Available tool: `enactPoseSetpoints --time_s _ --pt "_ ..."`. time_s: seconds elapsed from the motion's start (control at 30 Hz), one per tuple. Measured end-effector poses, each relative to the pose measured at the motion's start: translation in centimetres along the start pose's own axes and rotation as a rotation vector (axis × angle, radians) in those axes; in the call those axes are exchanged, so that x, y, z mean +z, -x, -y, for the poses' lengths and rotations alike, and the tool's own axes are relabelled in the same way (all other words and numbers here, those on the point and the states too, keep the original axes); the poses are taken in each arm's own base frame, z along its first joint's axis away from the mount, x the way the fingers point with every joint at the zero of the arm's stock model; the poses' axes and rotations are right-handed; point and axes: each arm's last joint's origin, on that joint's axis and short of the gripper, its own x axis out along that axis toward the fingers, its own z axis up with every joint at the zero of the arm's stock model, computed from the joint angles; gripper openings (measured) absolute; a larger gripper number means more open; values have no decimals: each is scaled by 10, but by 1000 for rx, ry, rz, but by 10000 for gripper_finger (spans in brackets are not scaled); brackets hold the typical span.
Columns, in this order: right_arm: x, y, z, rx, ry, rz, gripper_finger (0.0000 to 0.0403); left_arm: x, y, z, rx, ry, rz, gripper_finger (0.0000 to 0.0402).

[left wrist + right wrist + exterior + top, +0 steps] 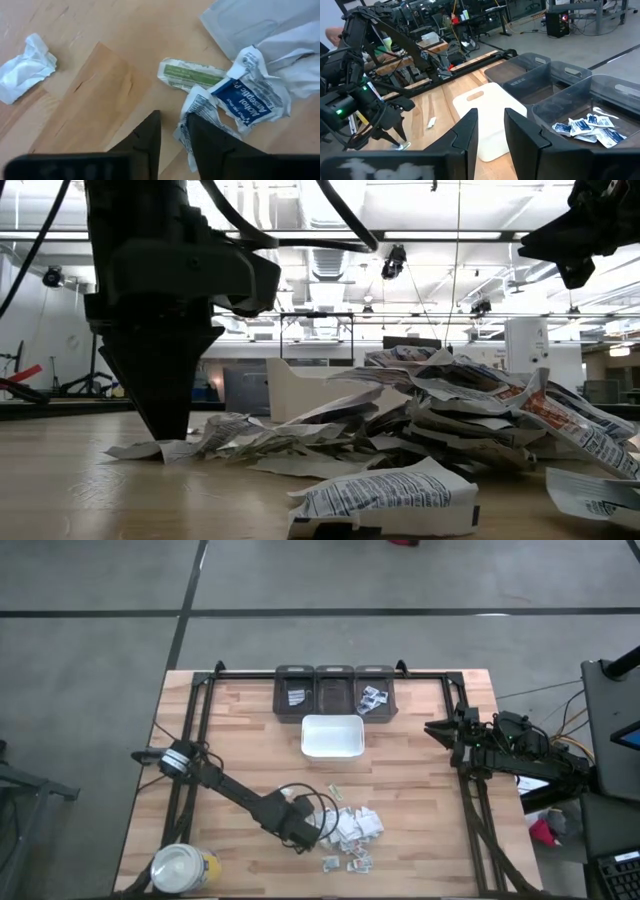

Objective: Pick & Place First Aid Supplies
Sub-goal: Put the white alcohol pad into the right black bin

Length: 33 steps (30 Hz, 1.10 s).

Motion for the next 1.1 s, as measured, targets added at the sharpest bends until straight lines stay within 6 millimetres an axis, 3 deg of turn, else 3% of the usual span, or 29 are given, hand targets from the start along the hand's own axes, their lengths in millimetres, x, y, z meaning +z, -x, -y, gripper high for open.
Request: enactPoseSetpoints --time_s 0.17,0.23,0.47,0.8,1.1 --pt "0 0 0 0 0 0 87 0 -1 -1 11 -1 5 18" --pt "0 0 0 0 0 -1 84 0 -1 -1 14 7 10 7" --pt "0 0 0 0 0 -1 75 1 3 -1 27 19 15 2" --pt "0 0 0 0 1 -1 81 4 46 -10 25 -30 34 0" --pt "0 0 0 0 1 -1 93 6 64 -15 -11 -21 89 0"
